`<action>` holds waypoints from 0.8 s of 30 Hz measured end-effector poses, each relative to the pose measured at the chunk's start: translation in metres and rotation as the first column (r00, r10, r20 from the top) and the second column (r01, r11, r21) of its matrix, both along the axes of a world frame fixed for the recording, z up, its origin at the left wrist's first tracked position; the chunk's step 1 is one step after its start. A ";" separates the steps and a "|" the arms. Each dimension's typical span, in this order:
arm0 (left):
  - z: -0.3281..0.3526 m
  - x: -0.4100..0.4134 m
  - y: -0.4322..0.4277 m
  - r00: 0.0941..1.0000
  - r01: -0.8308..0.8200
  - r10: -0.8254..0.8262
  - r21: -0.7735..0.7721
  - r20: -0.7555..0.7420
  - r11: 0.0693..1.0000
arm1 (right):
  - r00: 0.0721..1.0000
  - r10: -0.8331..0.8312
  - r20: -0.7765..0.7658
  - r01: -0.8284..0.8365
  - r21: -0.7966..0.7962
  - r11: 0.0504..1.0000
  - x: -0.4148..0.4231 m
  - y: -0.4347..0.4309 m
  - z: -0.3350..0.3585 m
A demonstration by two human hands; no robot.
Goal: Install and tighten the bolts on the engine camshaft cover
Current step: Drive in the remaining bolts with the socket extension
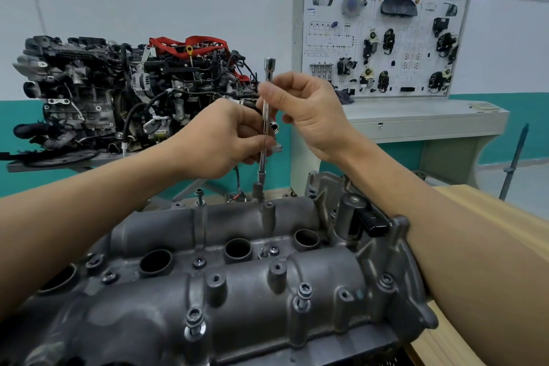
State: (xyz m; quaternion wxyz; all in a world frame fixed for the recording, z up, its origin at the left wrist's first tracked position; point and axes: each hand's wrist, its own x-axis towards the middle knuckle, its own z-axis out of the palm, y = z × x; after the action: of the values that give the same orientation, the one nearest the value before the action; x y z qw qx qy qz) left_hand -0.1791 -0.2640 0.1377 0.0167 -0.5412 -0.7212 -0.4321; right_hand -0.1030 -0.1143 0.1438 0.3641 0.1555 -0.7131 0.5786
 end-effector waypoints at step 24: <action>-0.008 -0.002 0.005 0.997 -0.027 0.029 -0.021 0.077 0.999 | 0.999 -0.014 0.050 0.007 0.146 0.989 -0.001 0.001 0.000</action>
State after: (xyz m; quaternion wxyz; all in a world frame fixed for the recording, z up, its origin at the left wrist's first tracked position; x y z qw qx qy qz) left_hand -0.1808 -0.2589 0.1296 -0.0106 -0.5141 -0.7330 -0.4453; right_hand -0.1036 -0.1135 0.1435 0.3366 0.1632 -0.7634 0.5266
